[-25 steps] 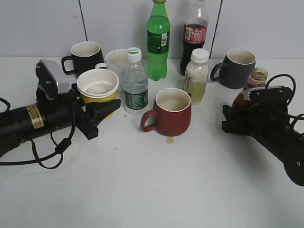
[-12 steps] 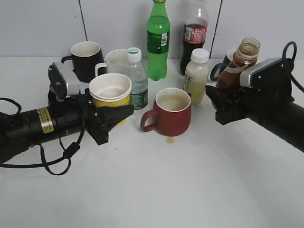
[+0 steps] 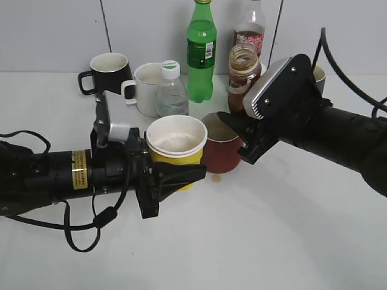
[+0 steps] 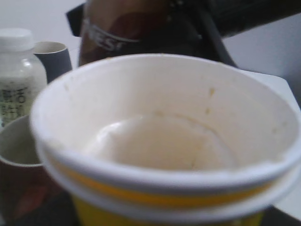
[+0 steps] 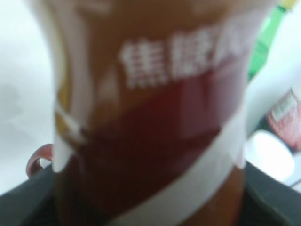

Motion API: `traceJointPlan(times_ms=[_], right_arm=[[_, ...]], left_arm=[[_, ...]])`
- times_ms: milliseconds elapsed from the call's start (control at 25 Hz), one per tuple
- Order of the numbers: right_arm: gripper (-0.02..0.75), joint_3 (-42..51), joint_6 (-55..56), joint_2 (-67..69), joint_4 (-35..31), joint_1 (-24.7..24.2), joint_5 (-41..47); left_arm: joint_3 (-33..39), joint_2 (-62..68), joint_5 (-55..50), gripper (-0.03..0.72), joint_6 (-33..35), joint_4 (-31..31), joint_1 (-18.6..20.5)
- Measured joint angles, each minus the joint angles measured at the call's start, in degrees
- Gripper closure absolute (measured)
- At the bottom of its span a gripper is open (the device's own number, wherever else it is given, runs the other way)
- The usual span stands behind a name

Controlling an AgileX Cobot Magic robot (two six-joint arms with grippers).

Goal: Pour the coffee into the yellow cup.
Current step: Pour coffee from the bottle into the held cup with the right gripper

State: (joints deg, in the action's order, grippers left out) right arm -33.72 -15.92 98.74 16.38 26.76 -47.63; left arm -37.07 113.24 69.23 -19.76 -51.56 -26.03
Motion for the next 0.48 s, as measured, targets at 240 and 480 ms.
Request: traceJointPlan(times_ms=[240,480], right_arm=[[0.235,-2.9,-12.9,0.0,1.7,1.5,4.0],[0.235,-4.1,-24.9,0.0,3.1,1.5,4.5]], left_arm=[[0.0,-0.1,0.1,0.311,-0.9,-0.8,-3.6],[-0.2,-0.1,0.0,0.311,-0.9,0.3,-4.0]])
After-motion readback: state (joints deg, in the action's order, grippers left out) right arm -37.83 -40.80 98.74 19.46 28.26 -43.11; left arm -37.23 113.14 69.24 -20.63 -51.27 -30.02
